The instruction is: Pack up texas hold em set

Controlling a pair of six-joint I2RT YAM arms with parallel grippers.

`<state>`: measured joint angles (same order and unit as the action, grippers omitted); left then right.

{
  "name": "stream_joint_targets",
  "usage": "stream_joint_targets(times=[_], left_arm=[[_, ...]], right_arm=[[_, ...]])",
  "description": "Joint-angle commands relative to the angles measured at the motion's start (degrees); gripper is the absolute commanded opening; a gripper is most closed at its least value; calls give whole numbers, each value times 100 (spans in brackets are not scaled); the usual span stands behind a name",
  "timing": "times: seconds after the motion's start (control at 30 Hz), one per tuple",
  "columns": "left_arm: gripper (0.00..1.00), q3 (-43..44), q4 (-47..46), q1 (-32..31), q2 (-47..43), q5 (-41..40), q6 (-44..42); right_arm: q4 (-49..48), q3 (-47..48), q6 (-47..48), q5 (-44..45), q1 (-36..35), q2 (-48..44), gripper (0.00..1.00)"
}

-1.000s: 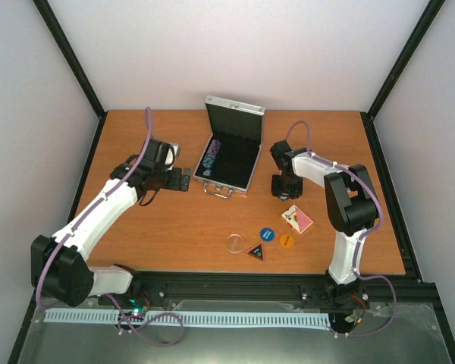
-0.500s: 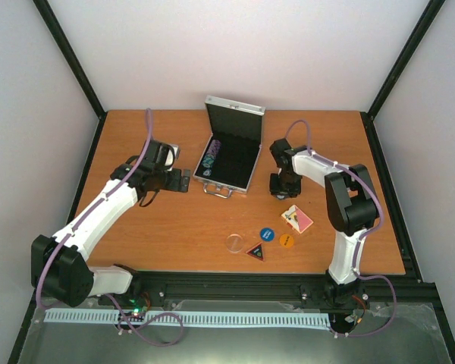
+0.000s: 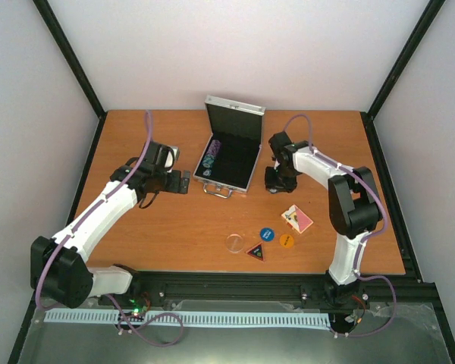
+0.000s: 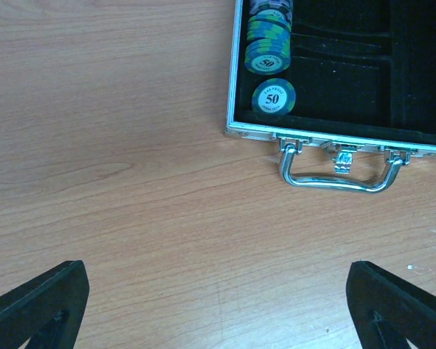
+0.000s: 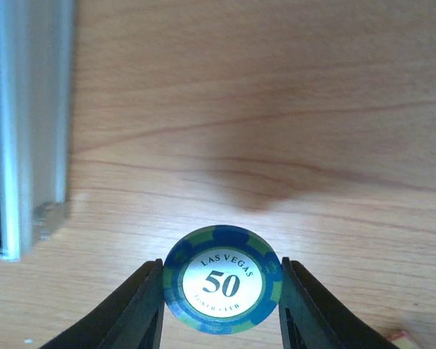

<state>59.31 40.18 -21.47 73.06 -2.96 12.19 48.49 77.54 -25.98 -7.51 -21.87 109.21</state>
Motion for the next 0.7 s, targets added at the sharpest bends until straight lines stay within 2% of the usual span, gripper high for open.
stream_joint_targets(times=[0.0, 0.3, 0.47, 0.67], left_arm=[[100, 34, -123, 56, -126, 16, 65], [100, -28, -87, 90, -222, 49, 82], [100, -104, -100, 535, -417, 544, 289], [100, 38, 67, 855, -552, 596, 197]], right_arm=[[-59, 487, -130, -348, -164, -99, 3], [-23, 1396, -302, -409, -565, 233, 3], [-39, 1731, -276, -232, -874, 392, 3], [-59, 2341, -243, -138, -1199, 770, 3]])
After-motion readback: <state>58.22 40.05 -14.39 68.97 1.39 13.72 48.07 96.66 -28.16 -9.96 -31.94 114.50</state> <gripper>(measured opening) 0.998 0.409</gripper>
